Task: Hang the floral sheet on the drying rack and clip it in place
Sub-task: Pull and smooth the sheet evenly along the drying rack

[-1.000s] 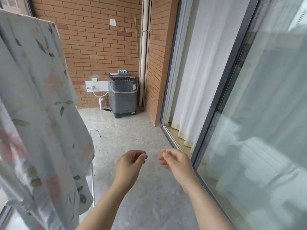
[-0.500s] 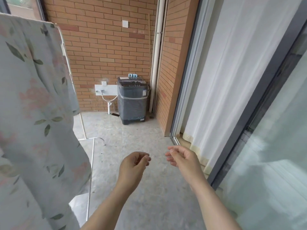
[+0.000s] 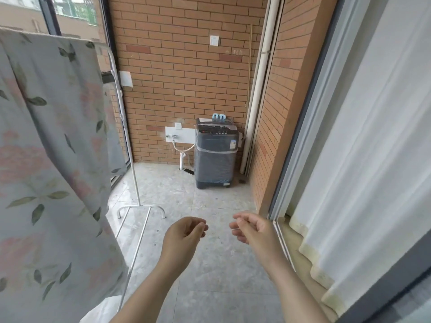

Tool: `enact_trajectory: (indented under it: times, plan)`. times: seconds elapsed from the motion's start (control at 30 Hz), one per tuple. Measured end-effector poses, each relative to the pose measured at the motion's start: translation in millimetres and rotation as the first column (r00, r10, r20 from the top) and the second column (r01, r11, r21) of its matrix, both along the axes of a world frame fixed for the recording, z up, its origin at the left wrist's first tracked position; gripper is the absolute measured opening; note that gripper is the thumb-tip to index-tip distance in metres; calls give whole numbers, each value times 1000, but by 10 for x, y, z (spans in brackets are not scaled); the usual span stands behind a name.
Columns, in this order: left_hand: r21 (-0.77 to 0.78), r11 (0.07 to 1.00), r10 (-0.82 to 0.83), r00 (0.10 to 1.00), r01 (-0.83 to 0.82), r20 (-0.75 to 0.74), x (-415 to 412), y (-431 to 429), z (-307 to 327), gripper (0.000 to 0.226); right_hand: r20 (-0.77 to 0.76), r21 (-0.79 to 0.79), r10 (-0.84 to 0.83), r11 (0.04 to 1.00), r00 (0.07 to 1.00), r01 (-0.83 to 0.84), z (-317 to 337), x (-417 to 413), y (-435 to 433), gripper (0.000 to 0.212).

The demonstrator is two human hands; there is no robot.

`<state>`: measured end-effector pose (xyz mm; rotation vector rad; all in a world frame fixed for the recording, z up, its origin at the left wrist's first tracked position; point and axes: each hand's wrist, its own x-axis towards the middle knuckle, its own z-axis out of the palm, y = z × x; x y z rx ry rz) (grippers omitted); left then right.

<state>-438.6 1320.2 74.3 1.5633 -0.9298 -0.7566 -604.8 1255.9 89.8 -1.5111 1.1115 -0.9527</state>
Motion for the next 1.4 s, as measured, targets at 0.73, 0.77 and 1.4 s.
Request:
enact_trajectory:
  times: [0.73, 0.77, 1.4]
  plan:
    - [17, 968, 251, 968, -251, -13, 1403, -3587, -91, 13, -41, 29, 236, 972, 971, -235, -25, 1575, -3981, 16]
    - [13, 959, 282, 959, -282, -16, 1440, -3745, -94, 13, -39, 28, 262, 965, 964, -261, -23, 1648, -4183, 16]
    - [19, 711, 703, 710, -703, -42, 3285, -5436, -123, 12, -52, 90, 730, 684, 682, -724, -6, 4130, -6510, 17]
